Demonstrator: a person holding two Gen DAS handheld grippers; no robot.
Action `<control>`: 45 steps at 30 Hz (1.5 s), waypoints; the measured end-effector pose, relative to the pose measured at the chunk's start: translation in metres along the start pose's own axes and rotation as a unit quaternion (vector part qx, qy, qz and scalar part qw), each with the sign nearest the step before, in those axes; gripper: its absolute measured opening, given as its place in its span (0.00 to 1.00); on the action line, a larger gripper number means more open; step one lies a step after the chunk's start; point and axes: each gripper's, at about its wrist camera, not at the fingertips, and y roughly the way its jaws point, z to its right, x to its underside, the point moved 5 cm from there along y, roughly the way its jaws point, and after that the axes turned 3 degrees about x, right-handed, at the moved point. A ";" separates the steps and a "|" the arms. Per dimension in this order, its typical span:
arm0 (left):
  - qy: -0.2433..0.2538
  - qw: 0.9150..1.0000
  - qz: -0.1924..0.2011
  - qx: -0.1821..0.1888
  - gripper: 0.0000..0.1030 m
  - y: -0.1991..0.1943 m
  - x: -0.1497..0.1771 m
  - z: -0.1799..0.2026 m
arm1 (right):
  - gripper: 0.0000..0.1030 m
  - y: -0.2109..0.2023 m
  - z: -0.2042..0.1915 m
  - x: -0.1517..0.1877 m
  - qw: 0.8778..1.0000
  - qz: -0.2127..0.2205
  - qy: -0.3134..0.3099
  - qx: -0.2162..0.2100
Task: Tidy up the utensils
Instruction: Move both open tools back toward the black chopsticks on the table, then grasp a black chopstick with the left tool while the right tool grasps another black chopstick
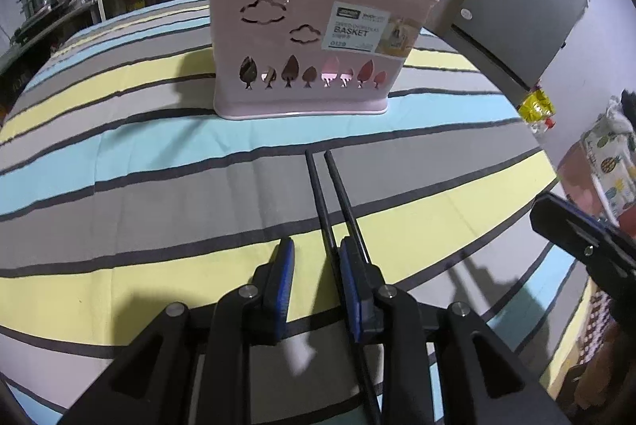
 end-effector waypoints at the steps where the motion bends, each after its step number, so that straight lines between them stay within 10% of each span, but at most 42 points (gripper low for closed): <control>1: 0.003 1.000 0.000 -0.002 0.23 -0.001 0.000 0.000 | 0.10 0.000 0.000 0.000 1.000 0.000 0.000 0.000; 10: -0.012 1.000 0.005 -0.013 0.10 -0.015 0.007 -0.025 | 0.10 0.003 -0.003 0.002 1.000 -0.005 0.000 -0.005; 45: -0.047 0.999 -0.015 -0.014 0.17 -0.014 -0.004 -0.082 | 0.16 0.094 -0.054 0.005 0.993 -0.106 -0.054 0.017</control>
